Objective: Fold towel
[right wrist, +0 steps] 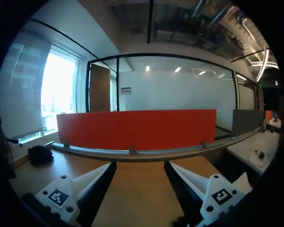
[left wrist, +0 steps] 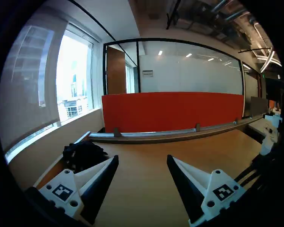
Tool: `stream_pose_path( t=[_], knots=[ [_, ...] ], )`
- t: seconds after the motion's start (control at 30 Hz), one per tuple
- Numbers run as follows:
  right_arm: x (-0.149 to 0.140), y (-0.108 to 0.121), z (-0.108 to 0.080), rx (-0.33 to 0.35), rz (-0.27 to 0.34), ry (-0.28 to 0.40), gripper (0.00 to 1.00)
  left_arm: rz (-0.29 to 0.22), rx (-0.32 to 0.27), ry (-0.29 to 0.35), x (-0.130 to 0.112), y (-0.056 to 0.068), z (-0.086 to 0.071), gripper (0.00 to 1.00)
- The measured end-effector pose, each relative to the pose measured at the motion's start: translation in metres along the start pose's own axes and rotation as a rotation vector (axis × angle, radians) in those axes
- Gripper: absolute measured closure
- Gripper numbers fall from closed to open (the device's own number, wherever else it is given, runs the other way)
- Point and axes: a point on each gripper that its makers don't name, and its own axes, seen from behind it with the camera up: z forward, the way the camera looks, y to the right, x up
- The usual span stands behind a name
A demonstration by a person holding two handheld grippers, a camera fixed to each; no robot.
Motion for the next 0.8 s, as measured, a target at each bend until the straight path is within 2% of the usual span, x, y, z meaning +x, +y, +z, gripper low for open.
stream_pose_path(
  t=[0.2, 0.4, 0.67, 0.8],
  knots=[
    [0.002, -0.017, 0.002, 0.019, 0.01, 0.017, 0.03, -0.003, 0.01, 0.013, 0.002, -0.005, 0.001, 0.06],
    [-0.004, -0.025, 0.002, 0.015, 0.006, 0.021, 0.03, -0.009, 0.01, 0.023, 0.001, -0.009, 0.001, 0.06],
    [-0.023, -0.022, -0.004, -0.009, -0.008, 0.028, 0.02, -0.005, 0.008, 0.04, -0.011, -0.013, 0.001, 0.06],
    [-0.037, -0.019, -0.008, -0.017, -0.015, 0.04, 0.02, -0.011, 0.003, 0.053, -0.025, -0.012, 0.0, 0.06]
  ],
)
